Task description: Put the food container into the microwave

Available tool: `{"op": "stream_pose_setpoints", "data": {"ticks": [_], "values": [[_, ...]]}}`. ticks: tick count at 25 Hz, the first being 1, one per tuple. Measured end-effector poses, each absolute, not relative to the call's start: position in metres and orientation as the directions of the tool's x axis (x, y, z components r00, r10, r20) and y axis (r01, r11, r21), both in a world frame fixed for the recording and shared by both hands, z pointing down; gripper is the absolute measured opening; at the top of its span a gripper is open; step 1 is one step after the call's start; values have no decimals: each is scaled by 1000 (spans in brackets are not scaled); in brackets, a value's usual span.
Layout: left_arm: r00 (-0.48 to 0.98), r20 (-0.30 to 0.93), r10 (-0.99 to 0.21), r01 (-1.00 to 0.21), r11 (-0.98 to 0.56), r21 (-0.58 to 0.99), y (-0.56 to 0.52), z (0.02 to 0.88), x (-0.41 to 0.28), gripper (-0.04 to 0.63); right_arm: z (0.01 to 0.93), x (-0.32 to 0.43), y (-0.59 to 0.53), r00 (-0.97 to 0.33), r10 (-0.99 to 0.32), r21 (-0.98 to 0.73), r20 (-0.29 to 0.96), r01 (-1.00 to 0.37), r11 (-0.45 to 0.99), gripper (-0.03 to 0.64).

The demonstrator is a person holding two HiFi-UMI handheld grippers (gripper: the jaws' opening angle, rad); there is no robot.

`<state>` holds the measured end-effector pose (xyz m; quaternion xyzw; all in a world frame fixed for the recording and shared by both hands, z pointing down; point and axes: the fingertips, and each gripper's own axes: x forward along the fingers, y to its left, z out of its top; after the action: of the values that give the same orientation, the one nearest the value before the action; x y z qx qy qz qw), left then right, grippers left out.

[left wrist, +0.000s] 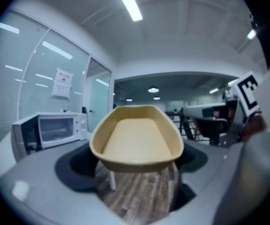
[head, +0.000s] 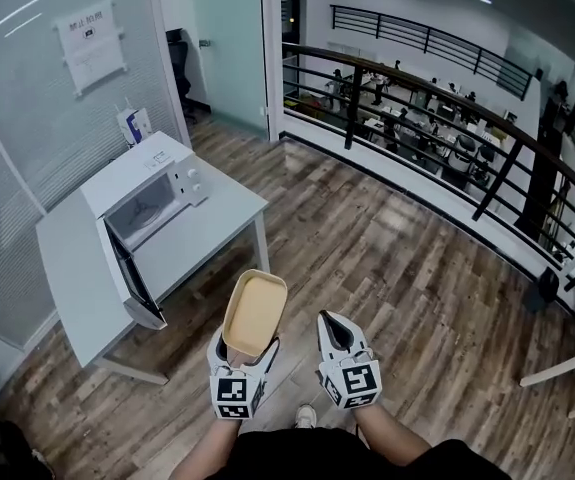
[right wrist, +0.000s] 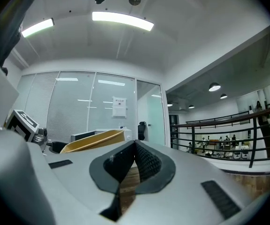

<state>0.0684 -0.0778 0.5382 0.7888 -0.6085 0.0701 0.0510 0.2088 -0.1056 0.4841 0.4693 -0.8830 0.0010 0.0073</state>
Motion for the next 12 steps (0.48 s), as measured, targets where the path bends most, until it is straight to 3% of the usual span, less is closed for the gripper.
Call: {"op": "stream_pose_setpoints", "data": {"ticks": [12], "values": [[171, 196, -966, -985, -173, 5, -108, 549, 44, 491, 494, 190, -153, -603, -797, -2, 38, -797, 603, 5]]}}
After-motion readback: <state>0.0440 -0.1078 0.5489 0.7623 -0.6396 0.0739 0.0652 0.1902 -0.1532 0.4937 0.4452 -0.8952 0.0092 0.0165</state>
